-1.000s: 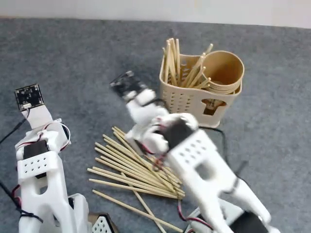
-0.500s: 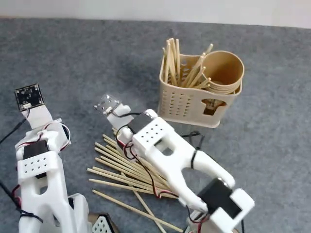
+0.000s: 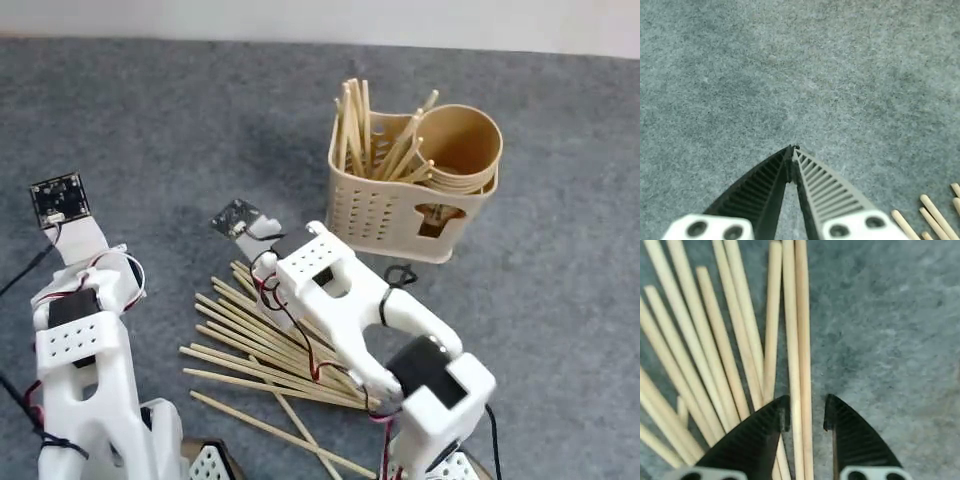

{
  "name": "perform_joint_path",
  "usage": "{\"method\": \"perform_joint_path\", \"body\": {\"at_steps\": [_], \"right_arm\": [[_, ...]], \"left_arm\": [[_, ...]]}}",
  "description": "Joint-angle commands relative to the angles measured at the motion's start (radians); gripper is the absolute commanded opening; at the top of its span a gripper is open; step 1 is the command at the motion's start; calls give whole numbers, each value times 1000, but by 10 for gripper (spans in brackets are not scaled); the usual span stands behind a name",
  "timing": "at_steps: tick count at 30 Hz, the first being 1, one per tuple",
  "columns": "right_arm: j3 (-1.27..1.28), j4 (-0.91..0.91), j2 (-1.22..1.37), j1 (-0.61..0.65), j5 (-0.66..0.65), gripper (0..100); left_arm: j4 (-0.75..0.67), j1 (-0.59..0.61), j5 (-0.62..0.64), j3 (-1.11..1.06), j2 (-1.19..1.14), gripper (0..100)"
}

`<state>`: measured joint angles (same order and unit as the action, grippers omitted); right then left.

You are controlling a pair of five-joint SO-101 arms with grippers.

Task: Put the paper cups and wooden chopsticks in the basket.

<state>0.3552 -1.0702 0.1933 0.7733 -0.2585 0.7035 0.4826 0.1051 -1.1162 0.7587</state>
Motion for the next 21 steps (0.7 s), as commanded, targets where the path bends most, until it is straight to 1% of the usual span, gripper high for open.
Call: {"method": "perform_joint_path", "body": {"at_steps": [1,5,10,15,21], "right_arm": [[-24,13,16,-16,-14,127],[-24,13,35,-42,-15,115],[-24,12,31,-65,-15,5],[-24,5,7,-64,-15,5],[-1,5,-163,-68,-15,5]], "left_arm": [[-17,10,-5,4,19,7],[-17,10,-5,4,19,7],[-17,10,-5,4,19,7],[-17,10,-5,4,19,7],[-17,10,-5,4,19,7]]}}
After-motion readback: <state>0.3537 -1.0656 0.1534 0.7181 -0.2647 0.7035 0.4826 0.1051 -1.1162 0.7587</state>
